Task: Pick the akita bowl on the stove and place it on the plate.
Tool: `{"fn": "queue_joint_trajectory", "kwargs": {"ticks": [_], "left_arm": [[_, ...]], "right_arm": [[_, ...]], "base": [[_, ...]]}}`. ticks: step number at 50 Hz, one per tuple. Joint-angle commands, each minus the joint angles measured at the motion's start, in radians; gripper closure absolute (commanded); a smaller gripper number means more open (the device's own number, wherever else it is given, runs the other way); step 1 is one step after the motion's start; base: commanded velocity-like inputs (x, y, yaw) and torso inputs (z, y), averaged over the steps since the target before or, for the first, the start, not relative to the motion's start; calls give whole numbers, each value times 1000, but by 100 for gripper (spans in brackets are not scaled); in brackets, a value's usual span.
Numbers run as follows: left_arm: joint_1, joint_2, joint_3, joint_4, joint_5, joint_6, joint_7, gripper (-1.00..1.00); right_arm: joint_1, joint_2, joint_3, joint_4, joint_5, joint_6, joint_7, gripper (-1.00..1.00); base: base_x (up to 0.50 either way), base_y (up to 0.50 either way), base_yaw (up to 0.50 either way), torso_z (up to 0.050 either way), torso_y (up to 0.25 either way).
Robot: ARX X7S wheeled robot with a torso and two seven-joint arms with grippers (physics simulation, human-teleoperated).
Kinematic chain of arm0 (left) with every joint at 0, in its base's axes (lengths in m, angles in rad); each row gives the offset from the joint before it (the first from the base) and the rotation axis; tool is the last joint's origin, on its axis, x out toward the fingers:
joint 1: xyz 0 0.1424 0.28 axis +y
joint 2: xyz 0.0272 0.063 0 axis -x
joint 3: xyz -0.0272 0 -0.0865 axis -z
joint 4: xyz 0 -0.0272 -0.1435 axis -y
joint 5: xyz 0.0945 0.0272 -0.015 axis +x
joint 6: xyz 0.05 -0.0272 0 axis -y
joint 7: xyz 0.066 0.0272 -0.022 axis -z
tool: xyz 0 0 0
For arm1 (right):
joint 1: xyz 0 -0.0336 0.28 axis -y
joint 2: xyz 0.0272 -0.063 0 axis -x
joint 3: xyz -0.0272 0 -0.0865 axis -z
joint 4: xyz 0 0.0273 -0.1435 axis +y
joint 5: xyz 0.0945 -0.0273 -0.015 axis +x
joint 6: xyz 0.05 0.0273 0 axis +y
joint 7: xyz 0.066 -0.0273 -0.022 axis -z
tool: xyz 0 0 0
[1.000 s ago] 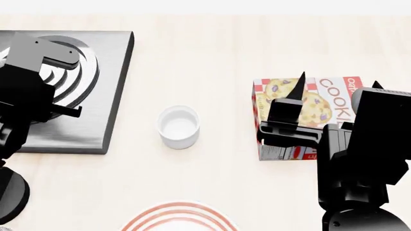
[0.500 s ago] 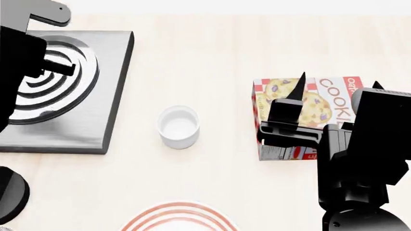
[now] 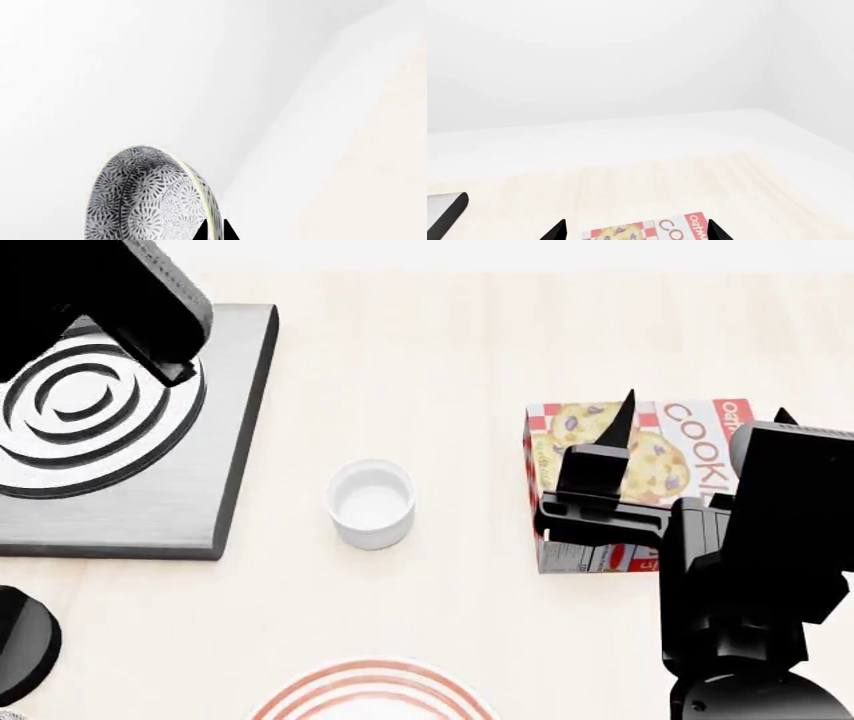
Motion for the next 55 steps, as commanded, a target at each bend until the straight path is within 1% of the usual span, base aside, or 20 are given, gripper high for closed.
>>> {"fn": "queue_joint_trajectory", "kwargs": {"ticks": [1,2,3,7,11,15,18,22,34,37,49,55], "left_arm": [[31,-168,104,307,83,154,159,100],[31,-168,104,308,83,153,159,100],[40,-193,120,339,87,177,179,100],[42,-226,148,369,127,225,196,100],[44,-258,167,410,128,230,234,100],[42,-277,177,428,130,236,258,100],[54,-288,187,440,143,237,255,100],[75,-324,221,467,163,264,280,100],[121,-368,290,490,229,299,301,100],[149,-393,330,513,263,322,313,100],[195,-398,387,555,312,341,318,100],[206,-377,391,585,289,302,333,100]], "right_arm": [[-1,-13,14,6,-15,-8,-16,-100],[-1,-13,14,7,-15,-8,-16,-100],[-2,-13,16,3,-13,-6,-14,-100],[-5,-11,13,8,-15,-15,-16,-100],[-3,-10,14,3,-11,-8,-12,-100],[-5,-9,11,8,-12,-15,-13,-100],[-5,-8,11,8,-11,-17,-12,-100],[-7,-7,10,8,-10,-19,-12,-100],[-4,-4,8,11,-6,-22,-7,-100],[1,-4,9,5,-1,-12,-3,-100],[-4,-1,5,8,0,-21,-1,-100],[-5,1,3,11,0,-27,-1,-100]], "base": [[0,0,0,0,0],[0,0,0,0,0],[0,0,0,0,0],[0,0,0,0,0],[0,0,0,0,0],[0,0,0,0,0],[0,0,0,0,0],[0,0,0,0,0],[0,0,0,0,1],[0,0,0,0,0],[0,0,0,0,0],[0,0,0,0,0]]}}
